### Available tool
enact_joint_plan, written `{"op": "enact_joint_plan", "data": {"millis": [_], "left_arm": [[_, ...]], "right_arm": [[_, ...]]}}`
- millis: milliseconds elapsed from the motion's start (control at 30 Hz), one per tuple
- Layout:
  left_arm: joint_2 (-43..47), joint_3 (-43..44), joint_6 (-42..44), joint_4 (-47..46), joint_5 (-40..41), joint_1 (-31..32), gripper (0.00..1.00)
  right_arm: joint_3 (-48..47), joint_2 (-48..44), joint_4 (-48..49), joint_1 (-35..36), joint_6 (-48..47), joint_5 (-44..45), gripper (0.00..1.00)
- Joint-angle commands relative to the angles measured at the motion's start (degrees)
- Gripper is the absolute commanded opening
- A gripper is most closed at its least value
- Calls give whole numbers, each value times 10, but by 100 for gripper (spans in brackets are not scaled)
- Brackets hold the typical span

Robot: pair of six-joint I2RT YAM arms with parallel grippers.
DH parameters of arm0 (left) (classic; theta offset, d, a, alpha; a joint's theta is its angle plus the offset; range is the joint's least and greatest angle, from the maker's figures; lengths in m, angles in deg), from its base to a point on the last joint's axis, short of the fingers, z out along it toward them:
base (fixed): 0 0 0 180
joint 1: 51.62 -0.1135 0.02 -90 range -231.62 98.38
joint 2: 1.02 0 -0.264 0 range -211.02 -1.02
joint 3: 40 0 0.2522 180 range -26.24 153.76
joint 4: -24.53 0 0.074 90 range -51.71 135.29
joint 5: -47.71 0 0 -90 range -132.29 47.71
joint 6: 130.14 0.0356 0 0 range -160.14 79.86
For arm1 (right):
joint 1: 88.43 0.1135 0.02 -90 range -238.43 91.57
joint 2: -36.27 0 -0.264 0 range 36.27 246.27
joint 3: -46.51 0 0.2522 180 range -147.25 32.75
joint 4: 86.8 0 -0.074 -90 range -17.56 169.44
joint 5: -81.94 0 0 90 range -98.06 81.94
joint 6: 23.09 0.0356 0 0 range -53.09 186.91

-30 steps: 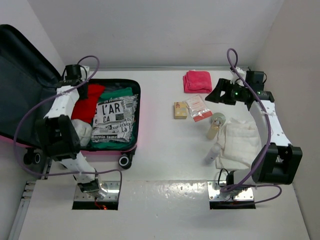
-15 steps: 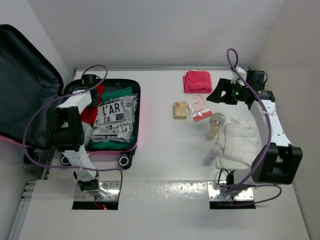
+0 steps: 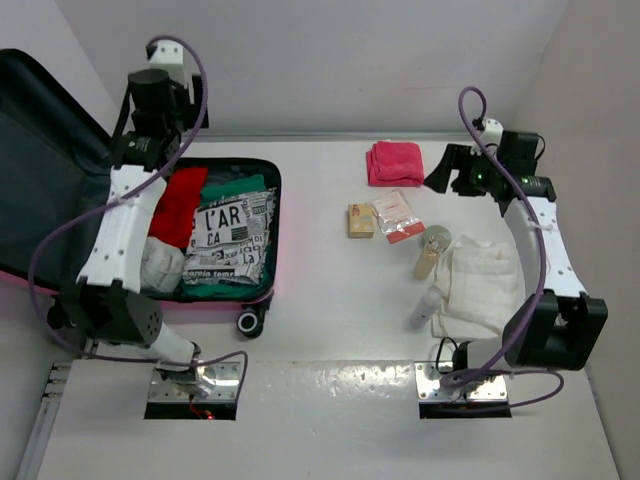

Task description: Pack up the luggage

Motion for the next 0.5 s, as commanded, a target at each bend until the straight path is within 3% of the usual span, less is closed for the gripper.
{"op": "enact_joint_plan", "data": {"millis": [0, 233, 367, 467], "left_arm": [[28, 26, 39, -12, -53, 29, 86], [77, -57, 66, -5, -101, 122, 86], [98, -86, 80, 6, -80, 161, 86], [114, -92, 96, 17, -49, 169, 86]], "right_arm": [[-54, 35, 69, 18, 4, 102, 78], [-170, 231, 113, 16, 119, 77, 82], [-254, 355, 126, 11, 167, 72, 84], [-303, 391, 132, 10, 204, 93, 86]]}}
